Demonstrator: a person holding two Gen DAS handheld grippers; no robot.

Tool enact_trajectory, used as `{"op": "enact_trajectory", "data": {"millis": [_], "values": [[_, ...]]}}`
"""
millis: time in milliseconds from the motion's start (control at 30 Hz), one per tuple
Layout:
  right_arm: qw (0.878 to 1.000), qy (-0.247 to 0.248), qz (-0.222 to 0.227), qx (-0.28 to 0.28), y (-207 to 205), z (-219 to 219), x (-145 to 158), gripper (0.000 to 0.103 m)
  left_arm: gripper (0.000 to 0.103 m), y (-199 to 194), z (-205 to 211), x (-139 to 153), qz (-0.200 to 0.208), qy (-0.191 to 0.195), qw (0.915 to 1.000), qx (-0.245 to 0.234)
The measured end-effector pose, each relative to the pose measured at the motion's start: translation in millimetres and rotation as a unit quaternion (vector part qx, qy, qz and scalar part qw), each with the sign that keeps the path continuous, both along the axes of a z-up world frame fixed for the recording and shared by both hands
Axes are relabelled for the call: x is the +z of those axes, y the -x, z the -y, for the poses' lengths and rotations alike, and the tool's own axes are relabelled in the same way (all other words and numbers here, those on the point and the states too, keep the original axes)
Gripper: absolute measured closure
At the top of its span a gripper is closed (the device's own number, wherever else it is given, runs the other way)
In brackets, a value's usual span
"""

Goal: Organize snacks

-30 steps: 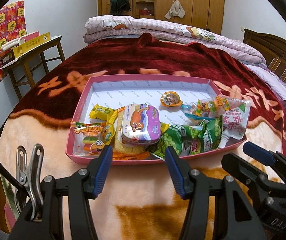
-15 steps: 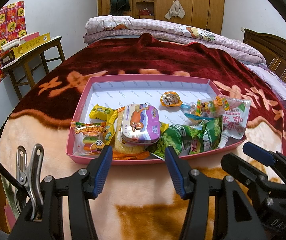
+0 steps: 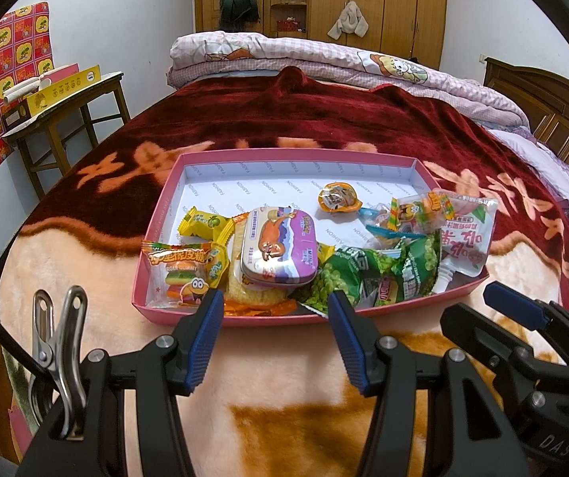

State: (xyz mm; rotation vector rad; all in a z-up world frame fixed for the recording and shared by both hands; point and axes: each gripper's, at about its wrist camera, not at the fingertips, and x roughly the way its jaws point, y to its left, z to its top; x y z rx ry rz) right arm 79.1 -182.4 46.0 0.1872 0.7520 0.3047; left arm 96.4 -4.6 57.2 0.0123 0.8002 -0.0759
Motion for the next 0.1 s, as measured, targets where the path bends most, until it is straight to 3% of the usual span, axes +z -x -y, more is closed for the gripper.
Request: {"op": "enact_trajectory", "data": {"millis": [100], "values": [[1.000,0.000,0.000,0.000,0.0,0.1,0.1,0.032,0.045,-0.3,-0.1,0.8,-0.001,-0.001,1.0000,-0.001]]}}
